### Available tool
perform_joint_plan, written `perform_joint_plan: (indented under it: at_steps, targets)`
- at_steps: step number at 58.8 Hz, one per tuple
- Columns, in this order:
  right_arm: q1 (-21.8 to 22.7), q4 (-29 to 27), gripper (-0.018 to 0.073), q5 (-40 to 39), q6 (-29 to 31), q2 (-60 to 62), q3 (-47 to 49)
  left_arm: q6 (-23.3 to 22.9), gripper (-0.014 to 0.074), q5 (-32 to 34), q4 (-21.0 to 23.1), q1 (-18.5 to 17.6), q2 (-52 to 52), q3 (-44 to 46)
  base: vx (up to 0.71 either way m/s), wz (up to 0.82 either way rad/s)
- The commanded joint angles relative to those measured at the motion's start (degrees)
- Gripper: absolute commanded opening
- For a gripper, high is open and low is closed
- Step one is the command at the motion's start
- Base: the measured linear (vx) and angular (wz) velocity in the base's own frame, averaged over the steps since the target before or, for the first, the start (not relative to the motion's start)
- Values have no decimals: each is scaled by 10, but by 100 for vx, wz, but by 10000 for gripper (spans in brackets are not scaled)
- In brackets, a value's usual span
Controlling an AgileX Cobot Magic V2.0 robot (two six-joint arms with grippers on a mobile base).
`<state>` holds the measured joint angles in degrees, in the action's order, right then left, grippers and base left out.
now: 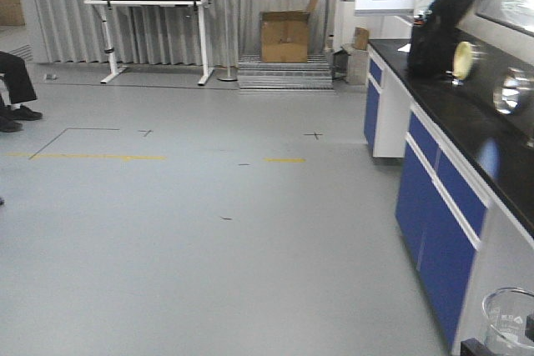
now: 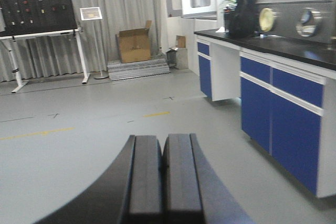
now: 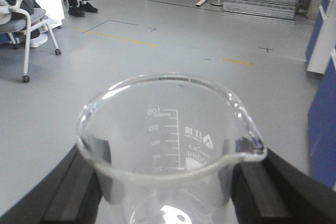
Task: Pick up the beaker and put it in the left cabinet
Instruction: 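Drive the base along the bench toward the white cabinet, holding the beaker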
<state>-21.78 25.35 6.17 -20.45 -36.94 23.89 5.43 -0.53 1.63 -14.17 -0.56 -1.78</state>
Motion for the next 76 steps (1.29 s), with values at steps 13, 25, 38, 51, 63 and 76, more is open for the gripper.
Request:
perform_joint_plan:
  at_steps: [13,25,38,51,63,76]
  targets:
    - [3,4,-4,-43,-2,2,18,-1,1,48,5,-3,-11,-9,60,18]
    - [3,4,-4,-43,-2,2,18,-1,1,48,5,-3,-11,-9,65,6]
    - [3,4,-4,-43,-2,2,18,-1,1,48,5,-3,-11,-9,67,-7]
    - [3,4,-4,-43,-2,1,18,-1,1,48,5,-3,-11,-9,68,-9]
    - [3,4,-4,-43,-2,2,18,-1,1,48,5,-3,-11,-9,70,-2]
    - [3,4,-4,-43,-2,2,18,-1,1,48,5,-3,-11,-9,73,2]
